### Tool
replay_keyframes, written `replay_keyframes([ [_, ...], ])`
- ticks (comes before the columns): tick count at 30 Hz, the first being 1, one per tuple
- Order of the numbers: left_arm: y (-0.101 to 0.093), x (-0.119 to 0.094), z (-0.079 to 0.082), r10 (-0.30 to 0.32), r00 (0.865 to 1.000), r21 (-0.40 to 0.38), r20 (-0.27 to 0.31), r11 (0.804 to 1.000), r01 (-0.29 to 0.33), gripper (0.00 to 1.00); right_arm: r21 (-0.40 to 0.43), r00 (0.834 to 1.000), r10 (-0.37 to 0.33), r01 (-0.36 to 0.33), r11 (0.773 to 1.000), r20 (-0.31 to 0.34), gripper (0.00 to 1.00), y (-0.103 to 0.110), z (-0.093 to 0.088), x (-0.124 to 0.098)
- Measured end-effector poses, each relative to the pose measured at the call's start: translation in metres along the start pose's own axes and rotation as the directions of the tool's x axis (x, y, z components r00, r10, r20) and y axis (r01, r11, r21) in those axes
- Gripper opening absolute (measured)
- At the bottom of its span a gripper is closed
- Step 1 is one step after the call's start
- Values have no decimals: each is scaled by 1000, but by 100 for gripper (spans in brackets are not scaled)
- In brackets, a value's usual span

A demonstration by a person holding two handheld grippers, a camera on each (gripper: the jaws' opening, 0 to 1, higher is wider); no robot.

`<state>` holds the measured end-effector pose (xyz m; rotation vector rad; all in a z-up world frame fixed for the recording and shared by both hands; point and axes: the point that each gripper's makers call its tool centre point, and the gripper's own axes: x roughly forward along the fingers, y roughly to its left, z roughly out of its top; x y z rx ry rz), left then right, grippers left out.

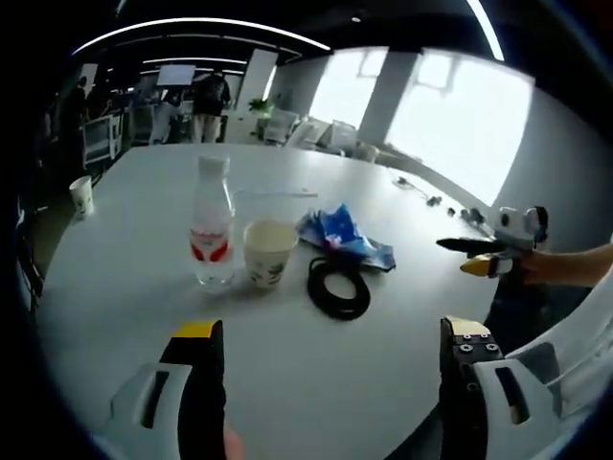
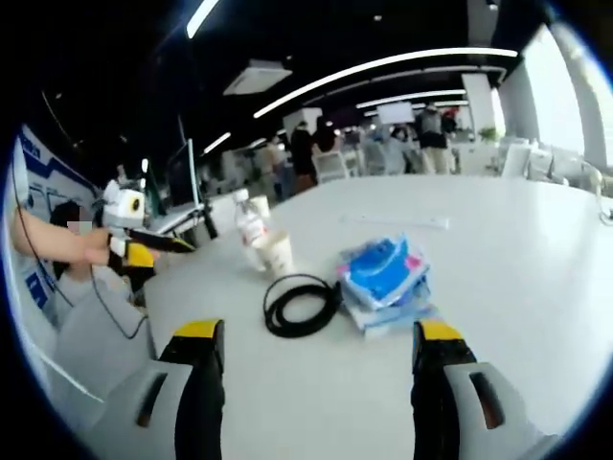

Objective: Arrange the tabletop items into an orderly group along one side of the table until the central work area is clear of visible clutter.

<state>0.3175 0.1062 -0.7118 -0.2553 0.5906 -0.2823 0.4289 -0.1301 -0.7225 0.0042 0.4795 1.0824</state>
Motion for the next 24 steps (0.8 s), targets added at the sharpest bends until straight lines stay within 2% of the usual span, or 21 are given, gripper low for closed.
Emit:
replay_keyframes([
  [7, 2, 0, -1, -5, 1000, 0, -6, 1000, 5, 90, 19, 999, -35, 35, 999, -12, 78, -9, -5, -10],
  [24, 5, -1, -3, -20, 1000, -7, -2, 1000, 20, 90, 32, 997, -59, 61, 998, -41, 76, -7, -11, -13],
])
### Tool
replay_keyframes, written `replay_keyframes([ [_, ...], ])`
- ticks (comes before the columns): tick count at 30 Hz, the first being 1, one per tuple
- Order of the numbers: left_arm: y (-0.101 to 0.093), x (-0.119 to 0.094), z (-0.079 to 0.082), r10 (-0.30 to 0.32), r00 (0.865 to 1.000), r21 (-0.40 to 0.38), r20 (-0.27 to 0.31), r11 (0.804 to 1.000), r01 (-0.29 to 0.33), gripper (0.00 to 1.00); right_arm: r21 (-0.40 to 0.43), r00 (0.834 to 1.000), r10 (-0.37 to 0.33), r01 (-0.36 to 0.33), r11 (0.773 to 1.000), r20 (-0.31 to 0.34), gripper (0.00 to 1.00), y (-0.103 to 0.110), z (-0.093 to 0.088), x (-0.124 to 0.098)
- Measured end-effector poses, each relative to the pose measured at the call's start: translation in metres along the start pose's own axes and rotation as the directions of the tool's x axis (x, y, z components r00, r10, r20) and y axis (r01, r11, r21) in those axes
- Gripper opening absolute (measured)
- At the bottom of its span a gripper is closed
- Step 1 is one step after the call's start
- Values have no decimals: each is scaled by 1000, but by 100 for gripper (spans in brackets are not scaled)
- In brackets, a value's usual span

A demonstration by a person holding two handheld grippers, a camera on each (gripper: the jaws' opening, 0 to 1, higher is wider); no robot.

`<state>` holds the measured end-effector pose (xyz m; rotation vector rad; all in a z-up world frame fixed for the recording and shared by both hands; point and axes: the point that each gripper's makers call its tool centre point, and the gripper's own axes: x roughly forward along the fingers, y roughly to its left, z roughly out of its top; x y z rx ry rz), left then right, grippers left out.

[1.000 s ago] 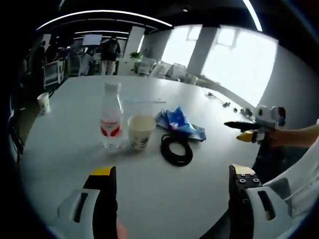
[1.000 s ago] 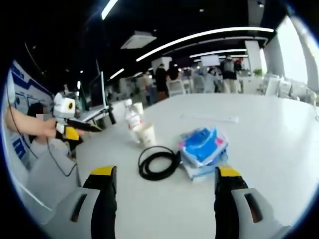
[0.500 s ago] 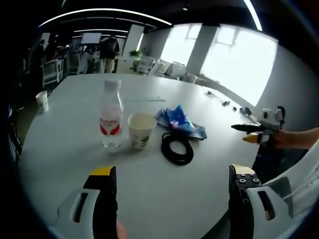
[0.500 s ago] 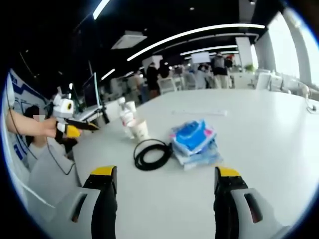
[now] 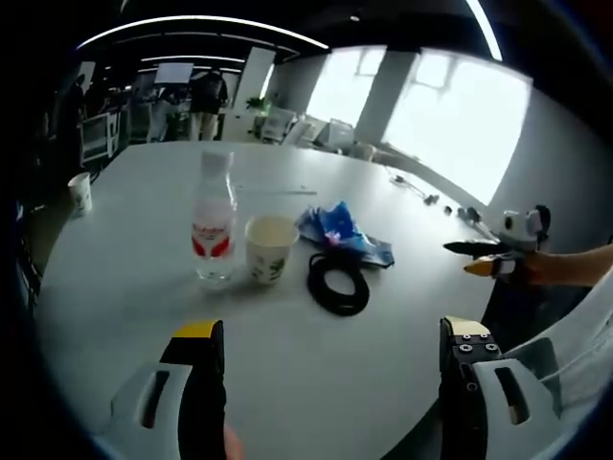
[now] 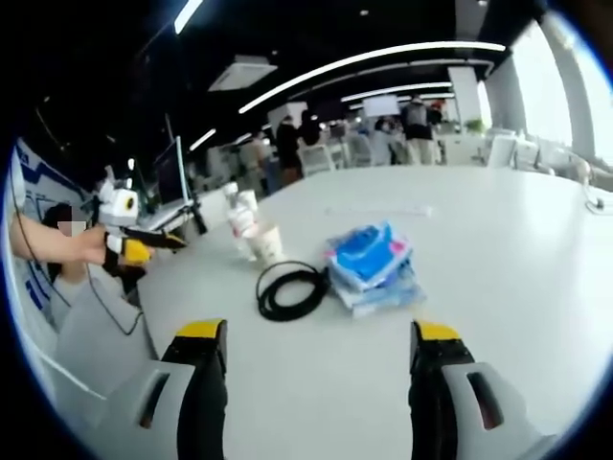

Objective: Arrange the tabletop items into an orderly group along one side of the table until the central work area is clear of visible clutter.

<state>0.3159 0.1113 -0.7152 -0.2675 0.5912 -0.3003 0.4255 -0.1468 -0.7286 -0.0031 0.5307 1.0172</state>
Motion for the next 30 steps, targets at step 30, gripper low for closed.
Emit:
replay_keyframes([
  [30, -27, 18, -4, 0, 1000, -29, 5, 1000, 0, 89, -27, 999, 17, -18, 999, -35, 69, -33, 16, 16],
])
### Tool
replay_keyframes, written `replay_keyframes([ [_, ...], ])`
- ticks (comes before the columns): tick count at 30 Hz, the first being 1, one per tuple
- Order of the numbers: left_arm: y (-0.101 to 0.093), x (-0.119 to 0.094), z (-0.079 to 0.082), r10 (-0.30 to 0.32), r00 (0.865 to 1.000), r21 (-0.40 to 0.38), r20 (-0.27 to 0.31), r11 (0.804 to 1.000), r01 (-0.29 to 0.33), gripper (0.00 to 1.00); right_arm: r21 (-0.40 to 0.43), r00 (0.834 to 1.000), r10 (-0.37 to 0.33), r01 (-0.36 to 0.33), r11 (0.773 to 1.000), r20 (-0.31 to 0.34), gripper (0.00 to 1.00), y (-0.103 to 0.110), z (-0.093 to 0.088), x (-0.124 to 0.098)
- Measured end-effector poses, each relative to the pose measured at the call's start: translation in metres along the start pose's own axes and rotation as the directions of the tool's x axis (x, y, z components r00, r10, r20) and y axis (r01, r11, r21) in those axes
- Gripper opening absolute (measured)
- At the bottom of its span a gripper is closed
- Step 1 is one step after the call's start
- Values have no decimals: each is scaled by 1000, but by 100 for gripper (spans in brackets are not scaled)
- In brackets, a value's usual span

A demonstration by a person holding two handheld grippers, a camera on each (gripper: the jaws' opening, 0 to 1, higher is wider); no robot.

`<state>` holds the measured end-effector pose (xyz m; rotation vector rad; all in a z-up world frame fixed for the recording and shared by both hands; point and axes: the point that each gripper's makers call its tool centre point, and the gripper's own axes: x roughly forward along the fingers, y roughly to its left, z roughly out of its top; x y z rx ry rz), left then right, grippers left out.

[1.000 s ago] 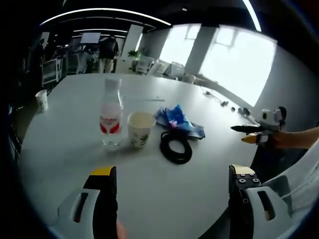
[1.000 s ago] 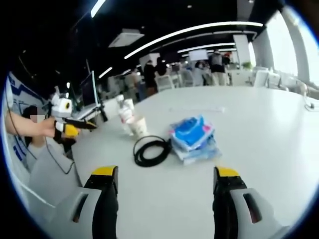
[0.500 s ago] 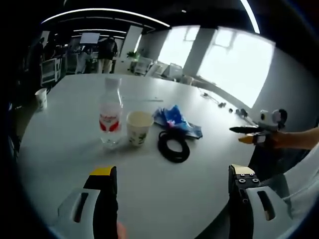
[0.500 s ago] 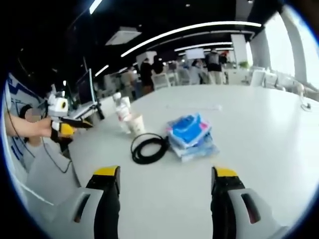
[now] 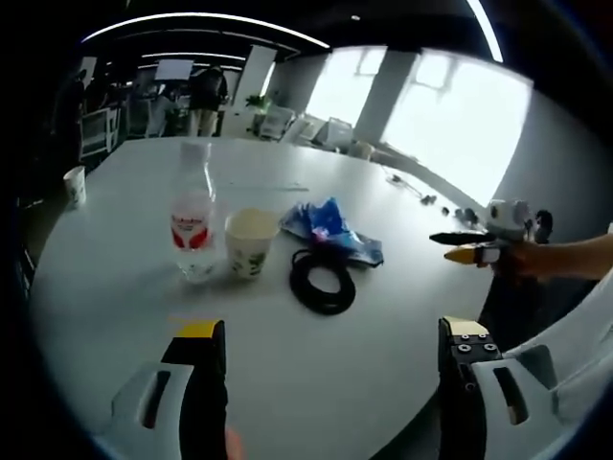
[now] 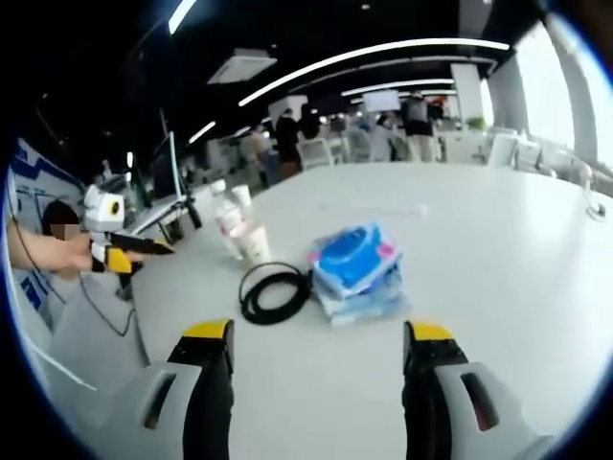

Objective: Arrange the tabletop items into an orderly group along one side of the table until the central work area is clear of visible clutter.

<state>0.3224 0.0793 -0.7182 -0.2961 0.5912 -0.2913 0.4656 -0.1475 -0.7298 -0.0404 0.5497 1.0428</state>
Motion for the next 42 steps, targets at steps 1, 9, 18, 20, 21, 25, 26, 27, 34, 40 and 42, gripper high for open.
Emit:
replay_keyframes([
  [1, -2, 2, 0, 2, 1000, -5, 1, 1000, -2, 89, -2, 1000, 5, -5, 1000, -2, 69, -2, 1, 1],
  [9, -27, 25, -2, 7, 1000, -95, 21, 995, -5, 86, -17, 999, 45, -45, 999, -21, 68, -22, 10, 13],
  [18, -37, 47, 5, 29, 999, -122, 27, 992, -25, 86, -19, 997, 70, -71, 997, -21, 67, -33, 12, 23],
  [20, -39, 52, 7, 33, 999, -116, 20, 993, -30, 86, -16, 997, 73, -73, 997, -23, 67, -36, 12, 26],
  [21, -40, 55, 9, 34, 999, -116, 20, 993, -31, 86, -17, 997, 74, -74, 997, -25, 67, -37, 12, 27],
  [25, -47, 66, 16, 31, 999, -124, 27, 992, -28, 85, -25, 996, 88, -88, 996, -33, 67, -40, 14, 31],
  [26, -49, 68, 17, 30, 999, -125, 29, 992, -26, 85, -26, 995, 90, -91, 996, -32, 67, -42, 14, 32],
  [27, -51, 70, 18, 27, 999, -126, 30, 992, -23, 85, -25, 995, 92, -93, 995, -32, 67, -43, 15, 32],
  [34, -61, 85, 18, 19, 1000, -135, 21, 991, -16, 84, -27, 994, 106, -107, 994, -37, 67, -52, 17, 37],
  [40, -63, 93, 21, 25, 999, -150, 21, 988, -22, 84, -27, 993, 111, -113, 993, -45, 66, -62, 17, 38],
  [42, -65, 97, 21, 27, 999, -150, 18, 988, -24, 83, -26, 992, 114, -115, 993, -47, 66, -66, 17, 39],
])
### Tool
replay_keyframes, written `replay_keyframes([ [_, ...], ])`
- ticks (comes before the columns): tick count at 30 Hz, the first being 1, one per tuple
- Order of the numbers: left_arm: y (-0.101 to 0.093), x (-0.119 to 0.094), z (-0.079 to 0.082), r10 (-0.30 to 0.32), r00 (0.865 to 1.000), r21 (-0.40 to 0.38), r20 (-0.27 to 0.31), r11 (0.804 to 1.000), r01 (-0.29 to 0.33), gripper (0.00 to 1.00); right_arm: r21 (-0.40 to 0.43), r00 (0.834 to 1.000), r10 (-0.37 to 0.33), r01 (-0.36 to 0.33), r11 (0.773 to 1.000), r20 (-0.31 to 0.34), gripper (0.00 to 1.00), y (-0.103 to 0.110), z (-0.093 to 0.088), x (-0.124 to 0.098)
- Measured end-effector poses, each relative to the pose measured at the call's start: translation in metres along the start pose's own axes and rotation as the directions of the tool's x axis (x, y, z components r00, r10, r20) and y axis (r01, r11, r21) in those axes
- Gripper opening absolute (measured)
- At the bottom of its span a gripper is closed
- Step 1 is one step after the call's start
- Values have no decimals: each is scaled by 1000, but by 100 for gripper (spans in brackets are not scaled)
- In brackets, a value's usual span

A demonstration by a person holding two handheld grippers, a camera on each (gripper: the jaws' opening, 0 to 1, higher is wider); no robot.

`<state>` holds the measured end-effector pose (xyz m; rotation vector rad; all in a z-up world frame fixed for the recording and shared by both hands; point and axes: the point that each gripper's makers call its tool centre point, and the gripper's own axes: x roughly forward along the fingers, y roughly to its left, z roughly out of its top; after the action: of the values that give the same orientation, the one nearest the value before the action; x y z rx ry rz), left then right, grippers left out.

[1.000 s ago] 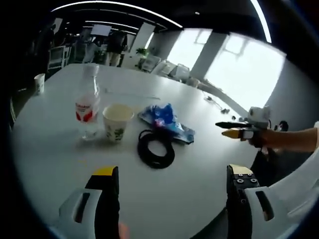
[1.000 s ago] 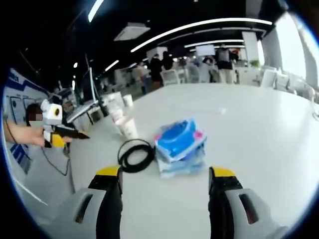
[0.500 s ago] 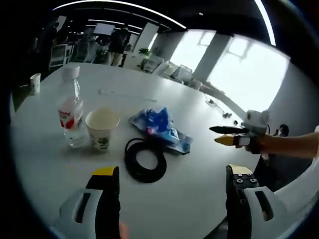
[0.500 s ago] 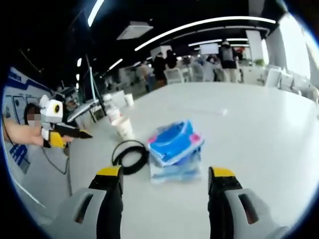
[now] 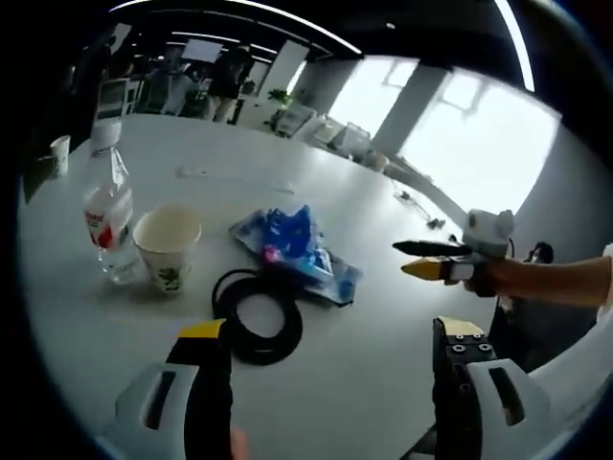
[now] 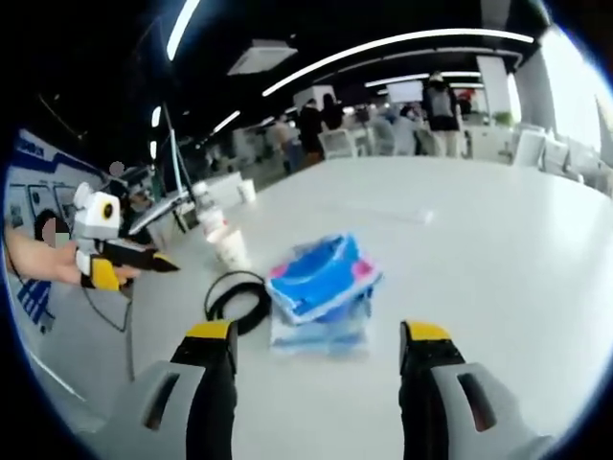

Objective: Arrange the tabletop items into an orderly group along one side of the table until the central work area is clear of visible clutter.

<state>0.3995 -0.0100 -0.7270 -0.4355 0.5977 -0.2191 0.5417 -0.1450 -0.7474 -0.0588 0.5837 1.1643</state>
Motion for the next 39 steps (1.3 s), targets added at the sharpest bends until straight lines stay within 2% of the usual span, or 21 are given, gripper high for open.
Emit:
replay_keyframes([
  [15, -12, 34, -3, 5, 999, -8, -38, 1000, -5, 80, -16, 999, 32, -32, 999, -20, 65, -17, 8, 15],
  [19, -15, 43, 3, 8, 999, -20, -33, 1000, -8, 79, -23, 999, 41, -42, 999, -27, 65, -22, 10, 20],
  [23, -18, 54, 6, 2, 999, -3, -51, 1000, -2, 78, -29, 998, 51, -52, 998, -30, 65, -27, 13, 24],
  [31, -17, 69, 19, 4, 999, -1, -52, 1000, -4, 78, -34, 997, 63, -64, 997, -36, 65, -40, 19, 32],
  [39, -12, 83, 23, 22, 999, -29, -48, 999, -23, 78, -36, 996, 78, -80, 996, -52, 65, -50, 20, 45],
])
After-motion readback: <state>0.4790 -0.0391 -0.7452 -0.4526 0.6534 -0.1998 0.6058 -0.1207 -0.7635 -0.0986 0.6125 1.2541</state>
